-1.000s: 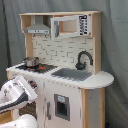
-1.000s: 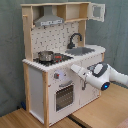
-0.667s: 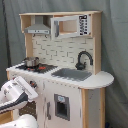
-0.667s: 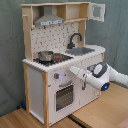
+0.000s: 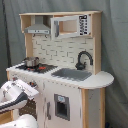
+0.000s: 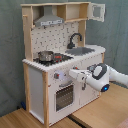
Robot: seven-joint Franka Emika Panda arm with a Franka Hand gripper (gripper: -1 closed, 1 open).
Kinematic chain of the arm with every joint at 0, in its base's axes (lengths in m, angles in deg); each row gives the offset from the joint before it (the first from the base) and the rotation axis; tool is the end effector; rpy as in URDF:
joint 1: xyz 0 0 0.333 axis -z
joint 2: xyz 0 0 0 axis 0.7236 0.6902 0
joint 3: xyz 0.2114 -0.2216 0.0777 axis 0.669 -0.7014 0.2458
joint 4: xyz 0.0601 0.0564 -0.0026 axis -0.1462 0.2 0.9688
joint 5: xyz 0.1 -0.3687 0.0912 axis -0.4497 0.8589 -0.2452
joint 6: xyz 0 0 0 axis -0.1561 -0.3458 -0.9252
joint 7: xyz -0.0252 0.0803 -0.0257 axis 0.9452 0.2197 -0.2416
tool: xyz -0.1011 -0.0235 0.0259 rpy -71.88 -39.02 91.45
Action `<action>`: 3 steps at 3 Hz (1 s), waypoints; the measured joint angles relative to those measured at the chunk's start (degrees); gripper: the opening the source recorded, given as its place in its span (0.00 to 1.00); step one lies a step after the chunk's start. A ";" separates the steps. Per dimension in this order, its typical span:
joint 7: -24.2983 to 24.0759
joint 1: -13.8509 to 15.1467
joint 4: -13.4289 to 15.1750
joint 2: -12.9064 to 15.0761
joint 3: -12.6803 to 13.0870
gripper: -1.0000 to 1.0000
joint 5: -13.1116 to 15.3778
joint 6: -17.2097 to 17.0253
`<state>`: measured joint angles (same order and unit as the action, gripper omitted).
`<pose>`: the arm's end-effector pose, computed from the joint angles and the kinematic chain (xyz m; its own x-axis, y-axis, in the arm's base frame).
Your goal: Play with the kitchen
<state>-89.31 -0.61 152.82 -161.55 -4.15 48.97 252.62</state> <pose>0.3472 0.3706 0.3187 0.1649 0.8558 -0.4904 -0.0500 0.5038 0.8624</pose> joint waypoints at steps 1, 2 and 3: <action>4.81 -0.13 -0.33 0.00 0.37 0.00 3.03 -1.28; 8.47 -0.19 -0.83 0.00 0.72 0.00 7.79 -2.55; 9.55 -0.17 -1.40 0.01 1.01 0.00 13.60 -3.46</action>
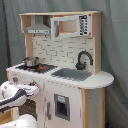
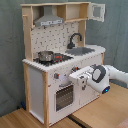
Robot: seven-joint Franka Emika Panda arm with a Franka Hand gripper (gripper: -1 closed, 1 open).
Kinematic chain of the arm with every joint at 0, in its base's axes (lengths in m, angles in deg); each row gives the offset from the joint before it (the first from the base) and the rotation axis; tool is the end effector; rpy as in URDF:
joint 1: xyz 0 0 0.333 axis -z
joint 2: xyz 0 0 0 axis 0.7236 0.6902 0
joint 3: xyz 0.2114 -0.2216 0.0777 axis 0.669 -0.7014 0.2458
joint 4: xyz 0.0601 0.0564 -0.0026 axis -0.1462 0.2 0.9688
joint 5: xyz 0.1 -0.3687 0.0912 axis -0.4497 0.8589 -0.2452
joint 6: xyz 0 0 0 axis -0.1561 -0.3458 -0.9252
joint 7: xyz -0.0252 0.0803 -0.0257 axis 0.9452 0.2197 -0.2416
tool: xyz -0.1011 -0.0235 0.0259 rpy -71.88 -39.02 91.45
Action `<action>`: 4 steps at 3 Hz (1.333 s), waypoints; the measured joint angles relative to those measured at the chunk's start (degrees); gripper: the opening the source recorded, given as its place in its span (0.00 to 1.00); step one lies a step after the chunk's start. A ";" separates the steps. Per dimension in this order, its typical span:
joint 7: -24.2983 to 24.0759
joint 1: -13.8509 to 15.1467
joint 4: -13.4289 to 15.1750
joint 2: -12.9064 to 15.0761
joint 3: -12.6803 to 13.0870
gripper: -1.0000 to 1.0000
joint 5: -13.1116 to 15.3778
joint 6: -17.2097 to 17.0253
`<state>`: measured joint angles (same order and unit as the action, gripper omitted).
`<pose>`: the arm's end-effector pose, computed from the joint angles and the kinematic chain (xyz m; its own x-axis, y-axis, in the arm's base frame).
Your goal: Play with the kitchen
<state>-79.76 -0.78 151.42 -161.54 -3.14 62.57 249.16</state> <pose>0.3469 0.3658 0.3118 0.1944 0.5816 -0.7899 -0.0489 0.8100 0.5844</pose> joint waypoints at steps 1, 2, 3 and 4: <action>0.00 0.10 -0.48 0.01 0.14 0.00 5.98 -0.32; -1.32 0.04 -0.61 0.76 0.25 0.00 7.45 -0.29; -1.85 0.00 -0.61 0.93 0.26 1.00 7.43 -0.23; -6.07 -0.21 -0.61 1.54 0.40 1.00 7.43 0.41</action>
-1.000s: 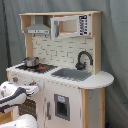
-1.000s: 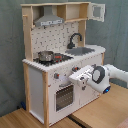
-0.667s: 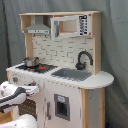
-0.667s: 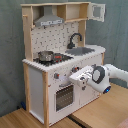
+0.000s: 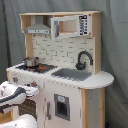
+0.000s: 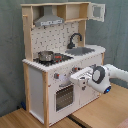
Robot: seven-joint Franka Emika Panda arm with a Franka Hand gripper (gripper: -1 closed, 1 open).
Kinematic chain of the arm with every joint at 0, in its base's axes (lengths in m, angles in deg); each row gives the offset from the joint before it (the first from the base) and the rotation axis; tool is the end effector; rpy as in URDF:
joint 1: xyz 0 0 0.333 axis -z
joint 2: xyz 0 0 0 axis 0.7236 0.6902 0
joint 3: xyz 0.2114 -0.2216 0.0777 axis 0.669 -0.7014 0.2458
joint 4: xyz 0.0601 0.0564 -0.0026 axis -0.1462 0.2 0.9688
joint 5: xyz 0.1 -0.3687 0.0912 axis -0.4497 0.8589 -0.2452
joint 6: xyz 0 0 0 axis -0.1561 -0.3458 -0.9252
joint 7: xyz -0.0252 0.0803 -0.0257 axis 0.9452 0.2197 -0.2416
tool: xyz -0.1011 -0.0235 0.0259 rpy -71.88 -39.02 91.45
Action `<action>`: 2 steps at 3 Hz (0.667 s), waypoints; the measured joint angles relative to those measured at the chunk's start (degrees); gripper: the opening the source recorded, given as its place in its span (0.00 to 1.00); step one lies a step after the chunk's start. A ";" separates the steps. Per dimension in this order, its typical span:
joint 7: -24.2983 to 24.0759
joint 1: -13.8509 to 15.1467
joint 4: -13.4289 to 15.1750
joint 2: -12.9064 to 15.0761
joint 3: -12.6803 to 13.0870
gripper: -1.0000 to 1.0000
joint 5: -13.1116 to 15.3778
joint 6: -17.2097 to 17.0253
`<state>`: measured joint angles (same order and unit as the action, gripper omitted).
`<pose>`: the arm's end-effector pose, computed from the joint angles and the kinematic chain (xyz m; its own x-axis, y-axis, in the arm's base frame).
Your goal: Play with the kitchen
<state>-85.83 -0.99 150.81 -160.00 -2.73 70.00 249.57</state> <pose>0.3433 0.3646 0.3069 0.1529 0.5788 -0.8010 -0.0621 0.8145 0.5768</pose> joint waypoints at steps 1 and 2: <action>-6.02 -0.21 -0.02 0.00 0.10 1.00 -0.01 1.51; -12.03 -0.51 -0.06 0.00 0.11 1.00 -0.01 3.42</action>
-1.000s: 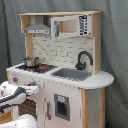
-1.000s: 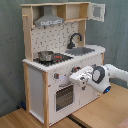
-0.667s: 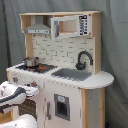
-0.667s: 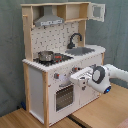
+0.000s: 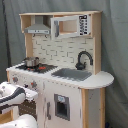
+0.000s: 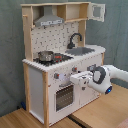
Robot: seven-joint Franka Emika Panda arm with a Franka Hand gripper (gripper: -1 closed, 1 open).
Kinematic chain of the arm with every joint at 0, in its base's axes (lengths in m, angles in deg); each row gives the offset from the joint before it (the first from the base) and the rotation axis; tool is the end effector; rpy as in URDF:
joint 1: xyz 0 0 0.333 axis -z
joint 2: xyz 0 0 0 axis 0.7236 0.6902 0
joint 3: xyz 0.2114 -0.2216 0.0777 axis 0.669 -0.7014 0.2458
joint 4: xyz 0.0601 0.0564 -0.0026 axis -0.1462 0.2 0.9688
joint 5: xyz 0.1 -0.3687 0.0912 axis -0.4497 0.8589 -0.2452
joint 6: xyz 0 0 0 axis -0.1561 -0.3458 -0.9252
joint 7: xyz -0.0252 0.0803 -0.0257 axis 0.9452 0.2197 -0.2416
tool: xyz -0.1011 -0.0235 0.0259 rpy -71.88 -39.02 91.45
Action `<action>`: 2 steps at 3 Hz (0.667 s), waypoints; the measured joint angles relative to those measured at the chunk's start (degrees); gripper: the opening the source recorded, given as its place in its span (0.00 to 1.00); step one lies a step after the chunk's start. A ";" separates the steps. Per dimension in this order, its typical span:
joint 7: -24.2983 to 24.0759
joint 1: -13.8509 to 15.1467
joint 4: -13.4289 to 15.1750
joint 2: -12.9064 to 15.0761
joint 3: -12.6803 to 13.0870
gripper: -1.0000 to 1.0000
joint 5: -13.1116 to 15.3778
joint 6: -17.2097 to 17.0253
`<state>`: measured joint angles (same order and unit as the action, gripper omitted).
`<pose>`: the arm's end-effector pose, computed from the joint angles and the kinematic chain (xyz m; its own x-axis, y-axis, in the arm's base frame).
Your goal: Play with the kitchen
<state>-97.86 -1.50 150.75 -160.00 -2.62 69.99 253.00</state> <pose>0.3355 0.3692 0.2990 0.0828 0.7376 -0.6701 -0.0605 0.6749 0.7354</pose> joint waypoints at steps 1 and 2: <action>-5.55 -0.54 -0.02 0.00 0.02 1.00 0.00 1.71; -10.85 -2.54 -0.02 0.00 -0.17 1.00 0.00 2.78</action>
<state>-108.70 -4.04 150.73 -160.00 -2.79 69.99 255.78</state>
